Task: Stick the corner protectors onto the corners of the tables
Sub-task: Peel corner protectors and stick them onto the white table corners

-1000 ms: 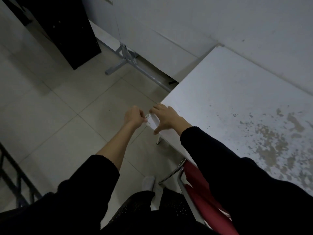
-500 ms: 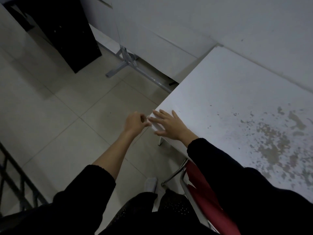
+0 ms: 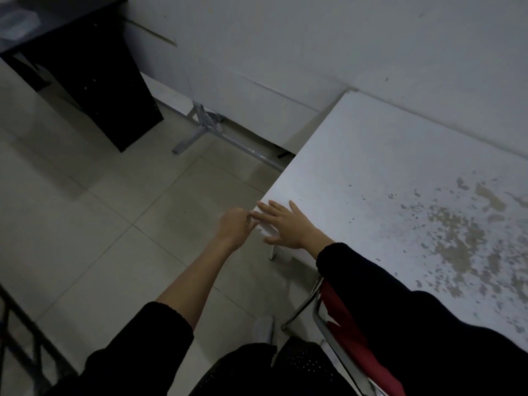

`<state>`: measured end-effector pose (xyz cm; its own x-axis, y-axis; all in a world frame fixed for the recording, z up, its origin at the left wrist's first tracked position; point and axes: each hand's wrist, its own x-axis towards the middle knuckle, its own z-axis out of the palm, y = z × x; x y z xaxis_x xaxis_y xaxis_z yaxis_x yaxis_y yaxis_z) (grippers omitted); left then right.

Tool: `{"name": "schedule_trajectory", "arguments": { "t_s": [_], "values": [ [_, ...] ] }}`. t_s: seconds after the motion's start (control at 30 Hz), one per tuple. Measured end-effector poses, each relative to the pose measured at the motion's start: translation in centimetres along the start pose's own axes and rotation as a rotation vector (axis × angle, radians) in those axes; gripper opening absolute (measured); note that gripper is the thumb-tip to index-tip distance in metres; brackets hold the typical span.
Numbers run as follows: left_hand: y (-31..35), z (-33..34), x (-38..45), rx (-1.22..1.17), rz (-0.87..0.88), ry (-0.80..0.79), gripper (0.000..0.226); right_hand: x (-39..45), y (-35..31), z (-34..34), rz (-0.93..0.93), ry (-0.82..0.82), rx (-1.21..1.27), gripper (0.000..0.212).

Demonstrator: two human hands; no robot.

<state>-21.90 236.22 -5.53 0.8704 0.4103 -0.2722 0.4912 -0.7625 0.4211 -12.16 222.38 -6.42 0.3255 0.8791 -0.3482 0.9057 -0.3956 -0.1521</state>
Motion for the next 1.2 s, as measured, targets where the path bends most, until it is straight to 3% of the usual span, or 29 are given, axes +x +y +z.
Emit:
{"name": "schedule_trajectory", "arguments": {
  "t_s": [0.17, 0.27, 0.4, 0.53, 0.63, 0.73, 0.97, 1.2],
  "values": [
    [-1.4, -0.9, 1.0, -0.161, -0.077, 0.004, 0.039, 0.1, -0.7, -0.1, 0.032, 0.02, 0.047, 0.072],
    [-1.0, -1.0, 2.0, -0.229, -0.106, -0.044, 0.028, 0.2, -0.8, 0.1, 0.06, 0.034, 0.084, 0.072],
    [-0.6, -0.8, 2.3, -0.189, -0.111, -0.058, 0.024, -0.5, -0.5, 0.3, 0.085, 0.023, 0.111, 0.069],
    [0.3, -1.4, 2.7, -0.109, -0.102, -0.115, 0.039, -1.2, -0.1, -0.8, 0.145, 0.004, 0.2, 0.066],
    [1.9, -2.7, 3.3, -0.077, -0.075, -0.07, 0.052, -2.3, 1.0, -1.9, 0.229, 0.007, 0.252, 0.066],
    [3.9, -4.4, 3.7, -0.018, -0.012, -0.018, 0.05, -4.4, 2.7, -3.0, 0.314, 0.018, 0.207, 0.064],
    [13.2, -7.0, 3.4, 0.065, 0.195, 0.005, 0.043, -12.7, 7.6, -6.5, 0.55, 0.054, 0.147, 0.059],
    [27.2, -4.5, -2.5, 0.149, 0.391, -0.02, 0.044, -28.2, 10.5, -7.7, 0.767, 0.165, 0.158, 0.057]
  ]
}}
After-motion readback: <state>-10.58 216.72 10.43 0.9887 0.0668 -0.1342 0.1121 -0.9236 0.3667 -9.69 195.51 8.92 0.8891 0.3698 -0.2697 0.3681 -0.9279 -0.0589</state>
